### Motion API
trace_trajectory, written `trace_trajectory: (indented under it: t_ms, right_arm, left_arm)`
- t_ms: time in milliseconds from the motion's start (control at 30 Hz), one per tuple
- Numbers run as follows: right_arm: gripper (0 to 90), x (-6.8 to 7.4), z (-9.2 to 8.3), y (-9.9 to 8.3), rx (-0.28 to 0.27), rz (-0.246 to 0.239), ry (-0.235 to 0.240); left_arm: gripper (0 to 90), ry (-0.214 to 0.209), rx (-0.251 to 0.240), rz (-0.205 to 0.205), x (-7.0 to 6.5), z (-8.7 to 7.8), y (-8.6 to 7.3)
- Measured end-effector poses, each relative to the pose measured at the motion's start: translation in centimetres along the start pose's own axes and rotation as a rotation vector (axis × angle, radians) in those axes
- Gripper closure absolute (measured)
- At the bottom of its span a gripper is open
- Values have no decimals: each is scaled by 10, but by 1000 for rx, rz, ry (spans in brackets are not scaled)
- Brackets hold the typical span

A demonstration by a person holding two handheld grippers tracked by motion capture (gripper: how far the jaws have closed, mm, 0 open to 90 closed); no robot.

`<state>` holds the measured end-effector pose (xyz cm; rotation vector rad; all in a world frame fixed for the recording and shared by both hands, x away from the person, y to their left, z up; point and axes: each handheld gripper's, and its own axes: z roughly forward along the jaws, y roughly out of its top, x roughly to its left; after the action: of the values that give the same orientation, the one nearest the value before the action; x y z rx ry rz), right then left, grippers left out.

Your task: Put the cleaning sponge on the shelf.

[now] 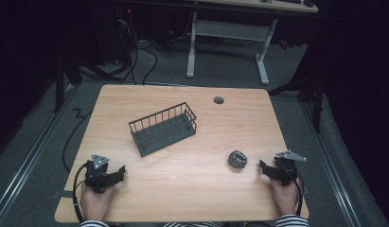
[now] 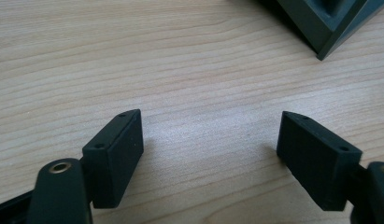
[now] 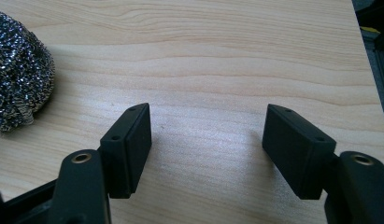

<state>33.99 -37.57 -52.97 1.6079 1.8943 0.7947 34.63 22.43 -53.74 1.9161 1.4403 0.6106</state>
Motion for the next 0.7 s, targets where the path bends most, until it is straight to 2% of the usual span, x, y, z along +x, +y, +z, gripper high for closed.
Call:
trace_trajectory:
  t_ms: [700]
  right_arm:
    - [320, 0, 0, 0, 0, 0, 2]
  left_arm:
    - [201, -6, 5, 5, -1, 0, 0]
